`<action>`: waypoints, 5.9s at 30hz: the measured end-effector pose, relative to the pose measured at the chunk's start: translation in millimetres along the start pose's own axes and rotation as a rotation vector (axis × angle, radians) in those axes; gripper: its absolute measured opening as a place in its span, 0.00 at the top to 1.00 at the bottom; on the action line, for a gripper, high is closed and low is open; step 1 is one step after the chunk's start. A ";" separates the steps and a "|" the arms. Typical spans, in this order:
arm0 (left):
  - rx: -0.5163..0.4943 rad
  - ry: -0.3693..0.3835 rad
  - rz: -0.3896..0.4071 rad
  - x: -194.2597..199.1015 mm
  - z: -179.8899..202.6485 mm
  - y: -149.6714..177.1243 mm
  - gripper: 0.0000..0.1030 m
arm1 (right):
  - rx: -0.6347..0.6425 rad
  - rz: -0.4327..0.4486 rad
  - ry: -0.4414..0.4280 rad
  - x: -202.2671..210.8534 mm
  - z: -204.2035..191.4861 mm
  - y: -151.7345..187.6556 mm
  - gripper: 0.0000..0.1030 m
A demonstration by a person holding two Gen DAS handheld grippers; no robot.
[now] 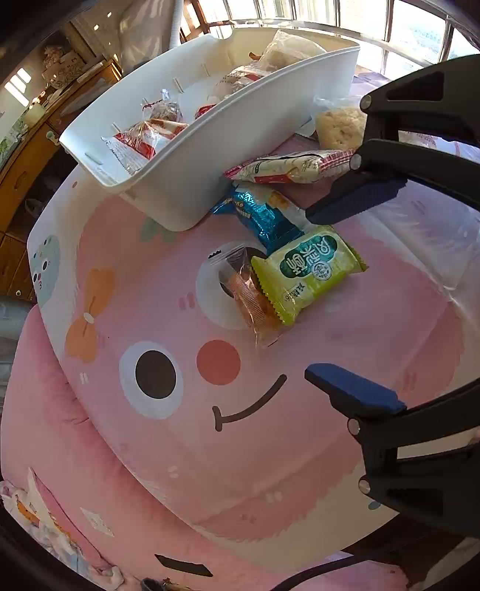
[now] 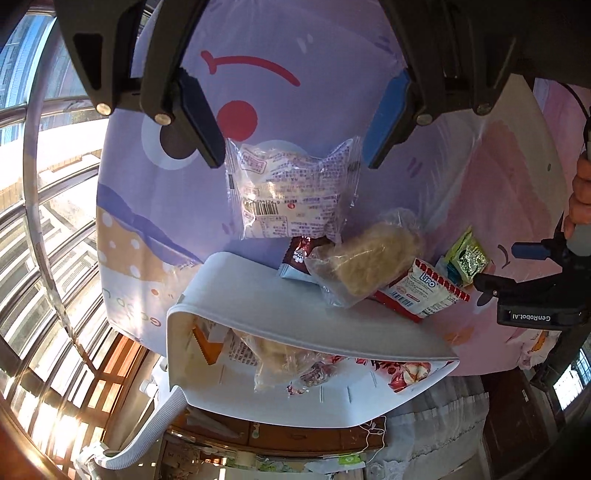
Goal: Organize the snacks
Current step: 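Grasp the green pineapple-cake packet with the left tool while the right tool grasps the clear white-bread bag, then lift both held snacks and carry them over the white tray, then open both tools to drop the snacks into the tray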
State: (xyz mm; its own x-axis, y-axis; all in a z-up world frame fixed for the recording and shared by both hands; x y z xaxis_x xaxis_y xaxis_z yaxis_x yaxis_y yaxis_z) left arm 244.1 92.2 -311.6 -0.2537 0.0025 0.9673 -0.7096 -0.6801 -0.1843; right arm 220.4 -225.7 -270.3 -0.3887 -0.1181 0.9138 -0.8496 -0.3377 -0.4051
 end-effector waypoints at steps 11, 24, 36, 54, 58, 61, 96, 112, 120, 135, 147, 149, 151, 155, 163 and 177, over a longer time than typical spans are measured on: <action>0.057 -0.010 -0.044 -27.7 2.3 -11.0 0.39 | 0.026 -0.034 0.001 -33.7 0.2 -2.3 0.25; 0.112 0.068 -0.071 -44.2 -8.7 -9.4 0.56 | 0.059 -0.007 0.016 -41.2 -8.3 -12.2 0.16; 0.083 0.096 -0.110 -46.7 -13.5 -1.5 0.57 | 0.032 -0.035 0.018 -50.2 -11.8 -10.1 0.17; 0.060 0.122 -0.138 -39.5 -21.7 41.1 0.73 | -0.039 -0.090 -0.010 -34.1 -7.0 2.6 0.31; 0.050 0.123 -0.139 -33.2 -28.0 53.7 0.88 | -0.056 -0.086 -0.022 -25.1 -13.0 12.1 0.31; 0.059 0.136 -0.148 -32.6 -33.6 65.6 0.88 | -0.054 -0.072 -0.034 -18.2 -17.8 17.5 0.31; -0.034 0.024 -0.213 -61.3 36.2 54.2 0.64 | -0.095 -0.104 -0.050 -16.3 9.8 12.4 0.31; -0.154 0.037 -0.156 -13.2 58.9 59.5 0.65 | -0.108 -0.029 -0.037 15.1 8.8 8.4 0.31; -0.240 0.092 -0.120 37.4 68.6 51.1 0.65 | -0.070 0.068 -0.030 43.1 2.8 -14.1 0.31; -0.508 0.115 -0.003 146.0 91.2 -13.3 0.65 | -0.074 0.247 -0.046 80.4 -13.8 -95.2 0.31; -0.654 0.185 0.089 160.4 118.0 -75.9 0.65 | -0.159 0.315 0.002 77.9 -22.6 -155.5 0.31; -0.691 0.198 0.110 157.3 124.2 -85.9 0.65 | -0.179 0.311 0.004 72.1 -23.7 -162.2 0.30; -0.725 0.214 0.134 151.3 130.8 -95.5 0.65 | -0.197 0.303 0.005 65.4 -25.3 -168.1 0.30; -0.764 0.255 0.136 136.6 143.0 -110.3 0.65 | -0.235 0.294 0.019 53.1 -27.4 -175.9 0.30; -0.856 0.292 0.151 121.5 159.8 -115.1 0.38 | -0.305 0.258 0.036 35.7 -24.9 -183.1 0.28; -0.931 0.348 0.093 117.6 140.3 -109.8 0.35 | -0.462 0.239 0.083 50.0 -22.4 -155.8 0.28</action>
State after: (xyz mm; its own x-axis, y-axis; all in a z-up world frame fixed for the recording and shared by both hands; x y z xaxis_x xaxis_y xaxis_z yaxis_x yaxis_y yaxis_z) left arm 384.4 64.3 -153.1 -0.4074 0.2945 0.8644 -0.8716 0.1572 -0.4643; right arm 325.4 -158.1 -162.2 -0.6019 -0.0612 0.7962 -0.7951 0.1388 -0.5904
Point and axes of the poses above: each gripper's, at about its wrist camera, not at the fingertips, and x roughly against the way its jaws point, z to its right, y to its underside, the point moved 5 cm from there along -x, roughly the way its jaws point, and after that the axes turned 3 degrees about -y, right-handed, at the moved point
